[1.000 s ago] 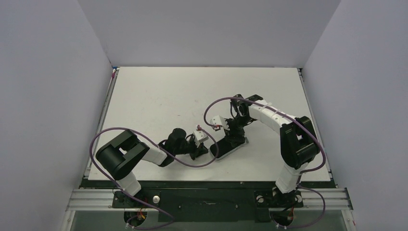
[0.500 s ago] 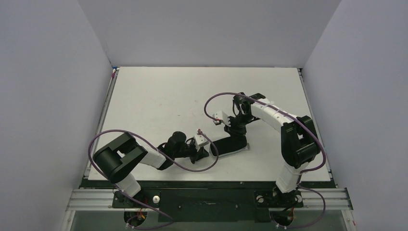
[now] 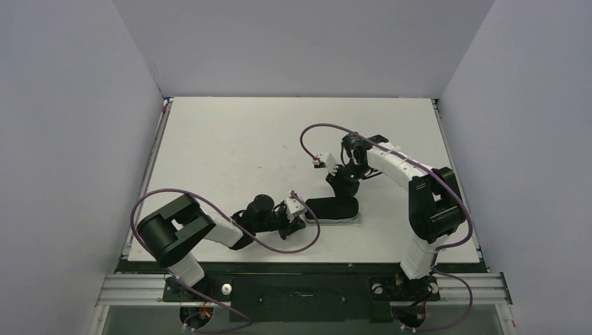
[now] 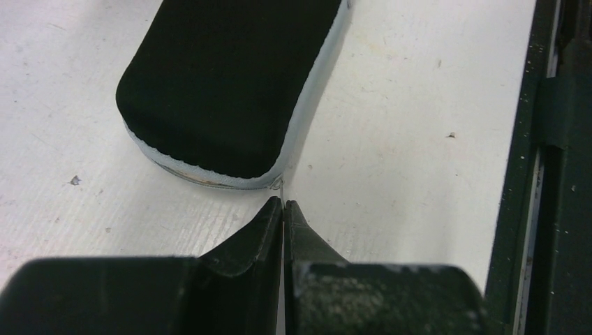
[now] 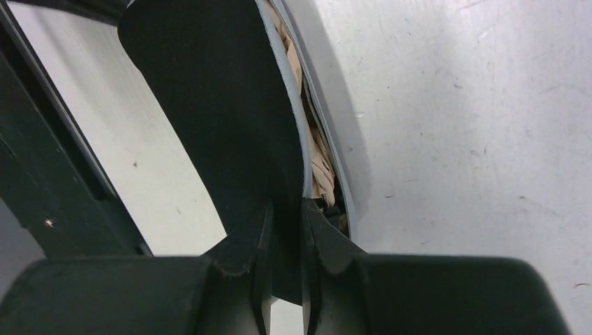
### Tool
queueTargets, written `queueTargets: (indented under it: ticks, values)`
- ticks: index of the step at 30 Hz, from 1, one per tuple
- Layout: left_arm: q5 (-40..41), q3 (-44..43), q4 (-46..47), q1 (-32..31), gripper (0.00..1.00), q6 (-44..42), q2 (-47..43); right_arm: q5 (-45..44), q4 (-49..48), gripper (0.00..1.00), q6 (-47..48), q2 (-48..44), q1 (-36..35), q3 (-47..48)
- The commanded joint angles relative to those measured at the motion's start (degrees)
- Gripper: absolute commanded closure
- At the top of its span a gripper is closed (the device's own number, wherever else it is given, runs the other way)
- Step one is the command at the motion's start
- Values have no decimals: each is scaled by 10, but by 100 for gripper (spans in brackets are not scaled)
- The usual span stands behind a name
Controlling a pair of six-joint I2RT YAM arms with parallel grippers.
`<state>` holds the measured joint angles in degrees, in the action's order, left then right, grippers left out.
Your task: Open the umbrella
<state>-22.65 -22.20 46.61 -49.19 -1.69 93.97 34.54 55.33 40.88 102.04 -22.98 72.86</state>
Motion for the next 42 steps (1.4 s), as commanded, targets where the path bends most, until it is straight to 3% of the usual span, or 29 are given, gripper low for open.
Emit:
queueTargets:
  ticks: [1, 5, 15, 20, 24, 32, 35, 39, 42]
  values:
    - [11, -5, 28, -18, 100, 13, -3, -34, -121, 100, -142, 9, 9, -23]
    - [28, -23, 30, -30, 100, 13, 18, -29, -189, 100, -255, -7, 7, -60]
    - [50, -93, 49, -62, 100, 47, 84, -43, -316, 100, -423, -43, -4, -131]
    - [51, -119, 55, -81, 100, 49, 113, -42, -322, 100, -427, -58, -13, -135]
    - [46, -114, 34, -68, 99, 50, 82, -34, -289, 100, -383, -72, -8, -124]
    - [-4, -65, -53, -17, 43, 76, -54, -13, -223, 100, -289, -83, 1, -99]
    - [-18, -62, -79, 14, 34, 102, -88, -16, -199, 97, -254, -78, 1, -83]
    - [-40, -62, -148, 51, 18, 117, -168, -10, -160, 82, -215, -77, 1, -52]
    - [-32, -58, -213, 76, 15, 118, -220, 13, -118, 75, -194, -82, -2, -24]
